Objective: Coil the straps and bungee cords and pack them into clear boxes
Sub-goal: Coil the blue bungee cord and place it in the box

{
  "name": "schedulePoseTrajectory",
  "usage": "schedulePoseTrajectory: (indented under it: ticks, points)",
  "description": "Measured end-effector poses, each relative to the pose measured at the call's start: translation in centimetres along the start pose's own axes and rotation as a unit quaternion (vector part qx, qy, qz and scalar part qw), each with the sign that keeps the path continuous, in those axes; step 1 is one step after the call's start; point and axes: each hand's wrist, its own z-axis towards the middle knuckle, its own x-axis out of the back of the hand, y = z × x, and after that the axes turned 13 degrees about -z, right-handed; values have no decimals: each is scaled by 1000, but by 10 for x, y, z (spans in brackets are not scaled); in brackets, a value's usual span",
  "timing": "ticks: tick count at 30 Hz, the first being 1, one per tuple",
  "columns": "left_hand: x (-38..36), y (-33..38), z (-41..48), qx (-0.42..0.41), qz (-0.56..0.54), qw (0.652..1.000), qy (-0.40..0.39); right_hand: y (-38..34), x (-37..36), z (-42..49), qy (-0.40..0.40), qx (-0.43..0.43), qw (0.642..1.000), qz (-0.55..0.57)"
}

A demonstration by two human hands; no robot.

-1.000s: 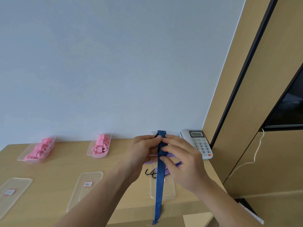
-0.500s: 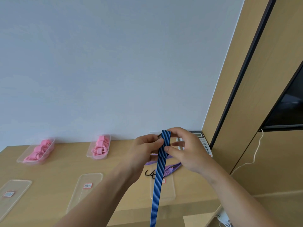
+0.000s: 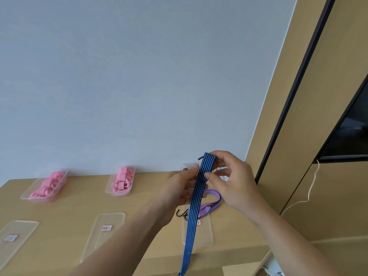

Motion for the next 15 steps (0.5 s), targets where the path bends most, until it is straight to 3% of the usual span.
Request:
schedulePoseTrajectory:
  ticks: [9,15]
  points:
    - [-2,-3,-1,6,-35,999,2,6,-10,-10,88,152,976,-128]
    - [0,1,-5,-22,-57,998,17,-1,-9,-19,75,218,963,-140]
